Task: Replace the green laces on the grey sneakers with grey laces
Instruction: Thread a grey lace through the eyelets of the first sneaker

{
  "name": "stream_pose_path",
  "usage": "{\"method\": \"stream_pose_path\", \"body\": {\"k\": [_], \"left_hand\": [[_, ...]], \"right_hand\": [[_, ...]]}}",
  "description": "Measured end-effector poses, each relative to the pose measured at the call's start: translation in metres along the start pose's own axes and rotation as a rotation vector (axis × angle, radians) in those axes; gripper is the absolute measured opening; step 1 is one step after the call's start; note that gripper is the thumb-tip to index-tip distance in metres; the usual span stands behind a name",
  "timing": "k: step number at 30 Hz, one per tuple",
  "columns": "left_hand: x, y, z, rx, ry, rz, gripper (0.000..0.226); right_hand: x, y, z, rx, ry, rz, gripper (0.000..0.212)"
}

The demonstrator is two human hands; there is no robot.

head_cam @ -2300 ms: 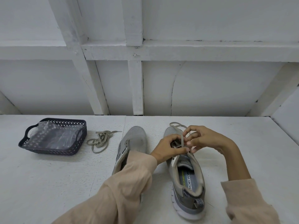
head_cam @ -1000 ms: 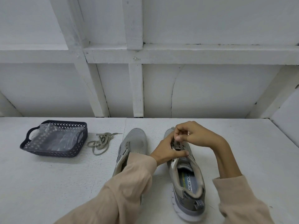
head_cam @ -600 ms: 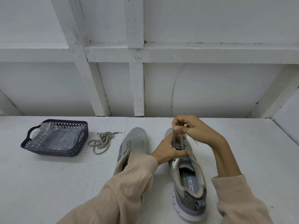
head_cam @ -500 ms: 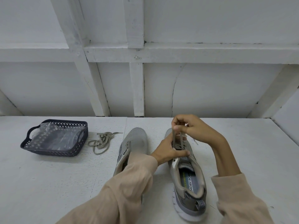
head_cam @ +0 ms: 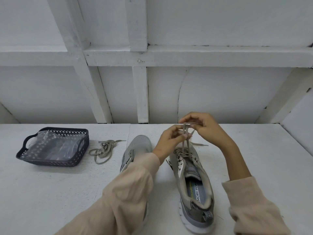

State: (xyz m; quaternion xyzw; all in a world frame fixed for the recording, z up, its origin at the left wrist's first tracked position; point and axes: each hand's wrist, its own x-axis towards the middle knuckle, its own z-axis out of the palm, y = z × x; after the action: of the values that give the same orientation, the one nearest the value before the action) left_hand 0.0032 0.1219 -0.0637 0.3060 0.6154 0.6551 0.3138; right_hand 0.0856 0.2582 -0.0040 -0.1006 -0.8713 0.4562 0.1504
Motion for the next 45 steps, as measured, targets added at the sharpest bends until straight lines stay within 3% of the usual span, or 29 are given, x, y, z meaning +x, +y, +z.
{"method": "stream_pose_path", "body": {"k": [10,17,19,22,25,27,31,34,36,39,40,42,45], "left_hand": [[0.010,0.021,0.010,-0.310,0.015,-0.101,0.033],[0.017,0.041,-0.006,-0.348,0.109,-0.001,0.038],[0.019,0.047,-0.017,-0.206,0.146,0.087,0.042],[0.022,0.050,-0.043,0.340,0.272,0.269,0.045],[0.023,0.050,-0.076,0.943,0.372,0.369,0.025],[0.021,0.052,-0.094,1.150,0.406,0.301,0.012],[0.024,0.045,-0.117,1.223,0.389,0.118,0.016],[0.020,0.037,-0.116,1.266,0.088,0.013,0.016],[0.017,0.029,-0.109,1.295,-0.108,-0.070,0.013],[0.016,0.016,-0.096,1.369,-0.301,-0.195,0.021],[0.016,0.012,-0.091,1.435,-0.349,-0.204,0.023],[0.017,0.009,-0.084,1.586,-0.411,-0.184,0.026],[0.022,0.007,-0.079,1.644,-0.395,-0.184,0.042]], "right_hand": [[-0.001,0.002,-0.001,-0.025,0.253,-0.131,0.043],[-0.005,0.020,-0.004,-0.182,0.439,-0.215,0.036],[-0.005,0.028,-0.006,-0.214,0.514,-0.241,0.029],[-0.004,0.040,-0.011,-0.283,0.610,-0.235,0.018],[-0.003,0.053,-0.017,-0.351,0.673,-0.167,0.011],[-0.003,0.063,-0.020,-0.333,0.674,-0.094,0.009],[-0.001,0.074,-0.023,-0.044,0.585,0.058,0.010],[-0.003,0.074,-0.023,-0.003,0.385,0.190,0.010],[-0.005,0.076,-0.025,-0.150,0.067,0.371,0.012],[-0.012,0.077,-0.025,-0.335,-0.562,0.682,0.010],[-0.016,0.076,-0.024,-0.353,-0.681,0.743,0.006],[-0.021,0.075,-0.024,-0.352,-0.705,0.789,0.014],[-0.018,0.078,-0.027,-0.323,-0.516,0.769,0.019]]}}
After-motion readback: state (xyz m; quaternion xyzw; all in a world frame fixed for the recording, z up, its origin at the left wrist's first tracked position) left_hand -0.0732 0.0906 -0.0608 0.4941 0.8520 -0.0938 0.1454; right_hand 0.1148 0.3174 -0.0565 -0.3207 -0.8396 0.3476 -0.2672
